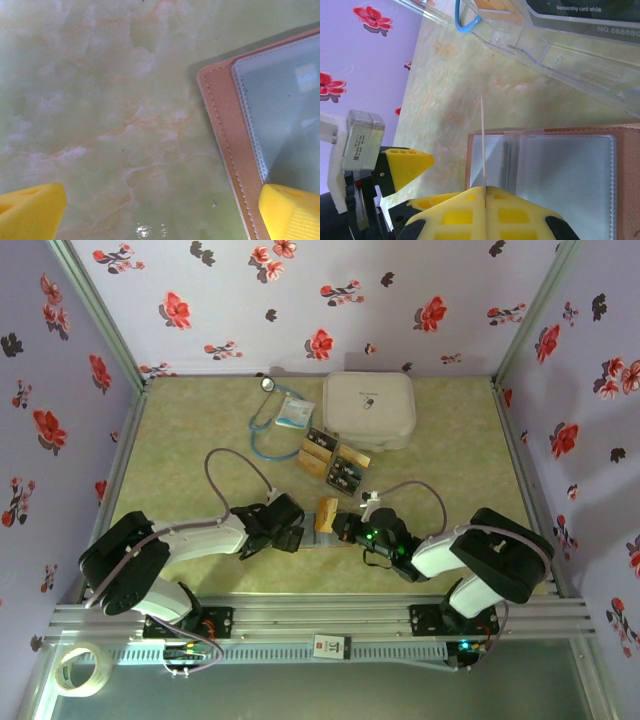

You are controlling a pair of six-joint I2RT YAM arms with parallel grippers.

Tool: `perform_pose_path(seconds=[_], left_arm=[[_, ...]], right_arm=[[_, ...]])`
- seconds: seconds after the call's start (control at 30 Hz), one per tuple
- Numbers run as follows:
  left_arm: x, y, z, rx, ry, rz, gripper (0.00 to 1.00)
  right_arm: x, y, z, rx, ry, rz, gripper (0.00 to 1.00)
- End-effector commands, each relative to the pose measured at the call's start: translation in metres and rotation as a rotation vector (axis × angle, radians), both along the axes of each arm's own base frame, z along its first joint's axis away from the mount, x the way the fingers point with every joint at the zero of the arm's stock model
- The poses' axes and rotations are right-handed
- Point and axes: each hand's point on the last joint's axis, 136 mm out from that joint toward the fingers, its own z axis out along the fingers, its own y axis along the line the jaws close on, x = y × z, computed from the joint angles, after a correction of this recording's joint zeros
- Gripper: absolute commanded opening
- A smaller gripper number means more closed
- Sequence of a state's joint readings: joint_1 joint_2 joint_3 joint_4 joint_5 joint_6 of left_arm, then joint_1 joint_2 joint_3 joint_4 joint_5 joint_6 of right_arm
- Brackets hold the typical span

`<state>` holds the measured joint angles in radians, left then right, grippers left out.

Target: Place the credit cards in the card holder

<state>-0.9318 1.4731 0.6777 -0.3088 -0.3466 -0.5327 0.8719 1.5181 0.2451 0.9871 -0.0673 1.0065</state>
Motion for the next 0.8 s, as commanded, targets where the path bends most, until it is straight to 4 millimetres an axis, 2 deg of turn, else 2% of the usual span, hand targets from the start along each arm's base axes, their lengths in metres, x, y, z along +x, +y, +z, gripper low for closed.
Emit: perform_pose_path(seconds=[0.0,0.77], left_arm=[[-0.007,0.012,-0.007,0.044,0.011,0.010,1.00],[-0.008,0.014,-0.008,0.045,0.011,0.012,1.00]], right_arm=[[0.002,0.000,0.000,-0.021,-0.007,-0.014,0.00],[0.009,0.010,-0.011,0.002,-0.002,-0.009,0.00]])
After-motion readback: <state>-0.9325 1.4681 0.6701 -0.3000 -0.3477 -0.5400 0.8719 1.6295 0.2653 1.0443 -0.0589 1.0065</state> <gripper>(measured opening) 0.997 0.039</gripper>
